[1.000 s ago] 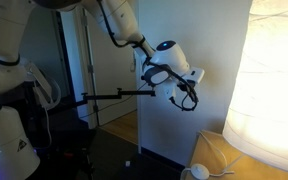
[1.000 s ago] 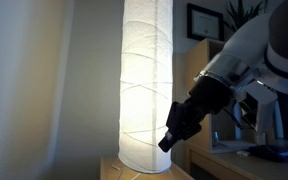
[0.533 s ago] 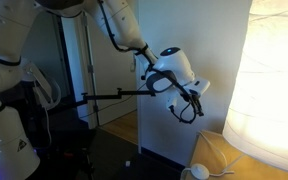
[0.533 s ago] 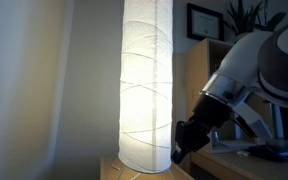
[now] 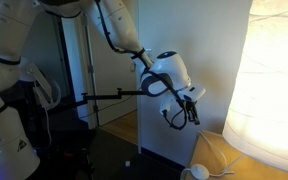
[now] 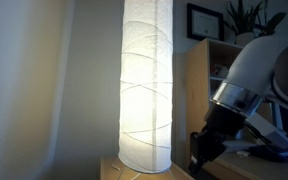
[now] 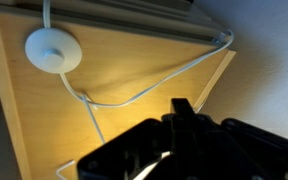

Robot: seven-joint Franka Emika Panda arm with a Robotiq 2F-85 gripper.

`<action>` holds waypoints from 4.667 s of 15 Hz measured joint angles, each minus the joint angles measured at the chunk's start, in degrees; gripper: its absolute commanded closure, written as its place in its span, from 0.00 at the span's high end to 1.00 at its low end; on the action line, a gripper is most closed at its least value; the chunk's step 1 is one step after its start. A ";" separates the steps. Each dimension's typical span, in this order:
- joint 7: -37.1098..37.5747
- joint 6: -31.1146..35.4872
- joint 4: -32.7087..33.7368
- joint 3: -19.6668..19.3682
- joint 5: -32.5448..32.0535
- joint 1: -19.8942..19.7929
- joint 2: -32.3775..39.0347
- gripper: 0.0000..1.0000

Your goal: Turn off the lamp

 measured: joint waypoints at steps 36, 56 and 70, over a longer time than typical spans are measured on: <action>11.03 -5.42 -3.42 -8.03 -0.74 2.87 -0.05 0.00; 12.47 -9.52 -3.11 -14.85 -9.50 6.39 2.81 0.00; 13.57 -15.93 2.29 -14.12 -11.65 6.44 4.63 0.01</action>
